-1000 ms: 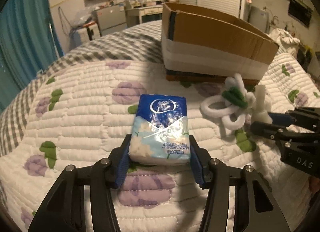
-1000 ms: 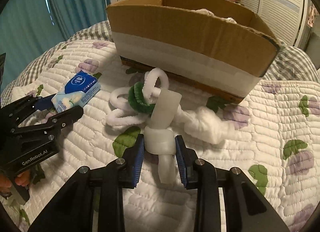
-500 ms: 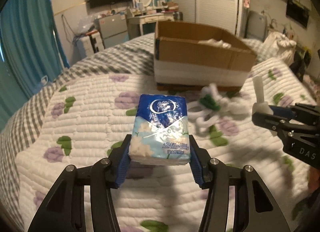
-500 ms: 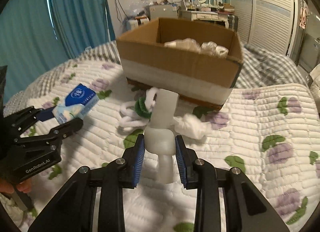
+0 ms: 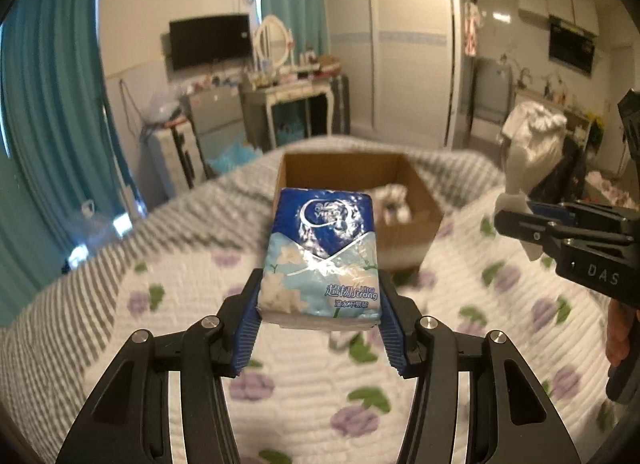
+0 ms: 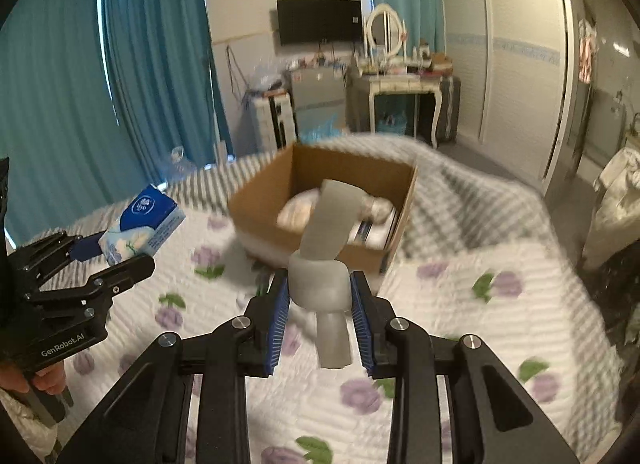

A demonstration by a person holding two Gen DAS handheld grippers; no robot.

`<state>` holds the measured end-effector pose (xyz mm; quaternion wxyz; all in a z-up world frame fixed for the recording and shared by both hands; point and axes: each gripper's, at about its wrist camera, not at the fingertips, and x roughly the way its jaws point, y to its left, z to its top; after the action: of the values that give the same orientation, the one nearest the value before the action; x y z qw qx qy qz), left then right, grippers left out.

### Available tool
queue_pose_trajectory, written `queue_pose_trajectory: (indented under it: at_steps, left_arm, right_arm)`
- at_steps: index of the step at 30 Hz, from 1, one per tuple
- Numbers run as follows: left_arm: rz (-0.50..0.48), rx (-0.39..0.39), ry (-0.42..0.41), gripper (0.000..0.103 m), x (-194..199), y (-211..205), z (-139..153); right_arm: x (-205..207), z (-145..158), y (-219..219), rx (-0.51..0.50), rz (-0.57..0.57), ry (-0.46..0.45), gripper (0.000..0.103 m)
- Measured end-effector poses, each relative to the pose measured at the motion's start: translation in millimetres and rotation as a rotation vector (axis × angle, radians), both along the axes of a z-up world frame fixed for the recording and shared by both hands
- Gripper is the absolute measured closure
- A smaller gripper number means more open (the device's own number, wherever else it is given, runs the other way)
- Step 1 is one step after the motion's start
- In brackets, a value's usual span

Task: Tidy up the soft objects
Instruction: 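Carry the tissue pack and white cloth into the box and release both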

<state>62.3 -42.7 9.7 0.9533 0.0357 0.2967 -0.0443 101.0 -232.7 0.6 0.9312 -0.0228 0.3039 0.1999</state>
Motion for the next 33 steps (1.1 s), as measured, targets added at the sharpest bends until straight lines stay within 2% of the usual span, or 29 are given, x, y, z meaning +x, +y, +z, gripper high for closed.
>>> queue_pose_trajectory:
  at_steps: [3, 10, 14, 17, 19, 24, 28, 33]
  left_arm:
    - [-0.009, -0.014, -0.036, 0.052, 9, -6, 24]
    - [-0.016, 0.015, -0.093, 0.052, 48, -29, 62]
    - [-0.027, 0.014, -0.096, 0.052, 81, -38, 66]
    - [-0.018, 0.042, -0.096, 0.052, 109, -39, 60]
    - [-0.043, 0.023, -0.103, 0.052, 127, -36, 53]
    - [-0.027, 0.057, -0.078, 0.052, 167, -27, 24]
    - [-0.004, 0.03, -0.024, 0.052, 198, -18, -7]
    - [0.004, 0.052, 0.023, 0.052, 212, -23, -36]
  right_arm:
    - [5, 27, -7, 0.009, -0.001, -0.041, 0.073]
    - [35, 73, -7, 0.053, 0.03, -0.093, 0.073]
    - [61, 80, -3, 0.076, 0.029, -0.117, 0.073]
    - [93, 81, -3, 0.12, 0.02, -0.087, 0.073]
    - [117, 81, -3, 0.146, 0.009, -0.067, 0.073]
    - [169, 65, 3, 0.144, -0.01, -0.035, 0.073]
    - [207, 25, 11, 0.119, -0.022, 0.023, 0.073]
    - [235, -22, 21, 0.089, -0.029, 0.089, 0.073]
